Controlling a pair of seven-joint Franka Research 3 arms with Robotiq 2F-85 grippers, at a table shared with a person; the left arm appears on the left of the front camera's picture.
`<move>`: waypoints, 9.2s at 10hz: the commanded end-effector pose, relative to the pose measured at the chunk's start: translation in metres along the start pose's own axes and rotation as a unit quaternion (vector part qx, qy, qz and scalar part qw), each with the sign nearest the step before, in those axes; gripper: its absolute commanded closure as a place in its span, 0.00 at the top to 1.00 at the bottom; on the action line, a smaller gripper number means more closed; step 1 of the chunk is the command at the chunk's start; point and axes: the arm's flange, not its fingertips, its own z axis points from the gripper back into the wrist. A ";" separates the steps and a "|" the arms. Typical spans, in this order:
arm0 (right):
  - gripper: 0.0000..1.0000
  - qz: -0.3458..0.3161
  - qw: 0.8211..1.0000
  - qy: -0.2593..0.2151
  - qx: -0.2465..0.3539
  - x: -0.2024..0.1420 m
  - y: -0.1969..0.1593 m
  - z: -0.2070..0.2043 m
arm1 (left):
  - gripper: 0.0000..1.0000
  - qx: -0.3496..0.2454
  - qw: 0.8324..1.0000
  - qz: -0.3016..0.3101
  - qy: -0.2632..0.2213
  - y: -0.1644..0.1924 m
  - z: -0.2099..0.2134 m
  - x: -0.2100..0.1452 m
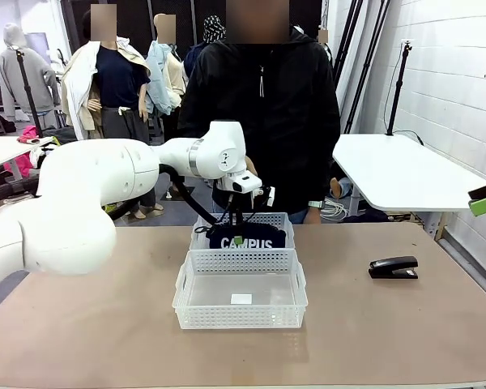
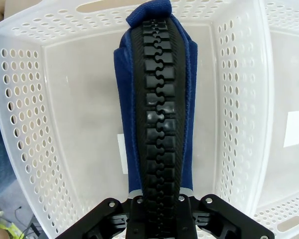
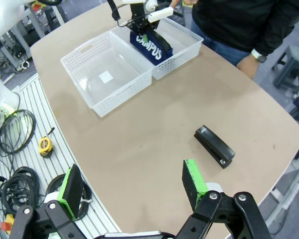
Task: Distribute items into two baskets.
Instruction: Place the picked Pencil pouch into the Organizing basket as instructed by the person, then pick up the Stapler that the person points to.
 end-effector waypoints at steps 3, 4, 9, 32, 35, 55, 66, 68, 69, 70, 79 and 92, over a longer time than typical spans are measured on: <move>1.00 0.004 1.000 -0.011 0.004 0.001 -0.001 -0.001 | 0.69 -0.012 1.000 -0.010 0.000 0.018 0.016 0.004; 1.00 0.004 1.000 -0.011 0.004 0.001 -0.001 -0.001 | 0.88 -0.011 1.000 -0.013 -0.003 0.016 0.021 0.003; 1.00 0.004 1.000 -0.011 0.004 0.001 -0.001 -0.001 | 1.00 -0.020 1.000 -0.021 -0.008 0.012 0.030 0.003; 1.00 0.004 1.000 -0.011 0.004 0.001 -0.001 -0.001 | 1.00 0.004 0.966 0.255 -0.038 -0.127 0.201 -0.211; 1.00 0.004 1.000 -0.011 0.004 0.001 -0.001 -0.001 | 1.00 0.010 0.951 0.310 -0.015 -0.187 0.196 -0.281; 1.00 0.004 1.000 -0.011 0.004 0.001 -0.001 -0.001 | 1.00 0.107 0.821 0.356 -0.433 -0.273 0.184 -0.523; 1.00 0.004 1.000 -0.011 0.004 0.001 -0.001 -0.001 | 1.00 0.107 0.821 0.356 -0.433 -0.273 0.184 -0.523; 1.00 0.004 1.000 -0.011 0.004 0.001 -0.001 -0.001 | 1.00 0.107 0.821 0.356 -0.433 -0.273 0.184 -0.523; 1.00 0.004 1.000 -0.011 0.004 0.001 -0.001 -0.001 | 1.00 0.107 0.821 0.356 -0.433 -0.273 0.184 -0.523; 1.00 0.004 1.000 -0.011 0.004 0.001 -0.001 -0.001 | 1.00 0.107 0.821 0.356 -0.433 -0.273 0.184 -0.523; 1.00 0.079 0.992 0.091 0.043 0.039 -0.042 -0.048 | 1.00 0.107 0.821 0.356 -0.433 -0.273 0.184 -0.523; 1.00 0.286 0.901 0.305 0.114 -0.009 -0.179 -0.205 | 1.00 0.107 0.821 0.356 -0.433 -0.273 0.184 -0.523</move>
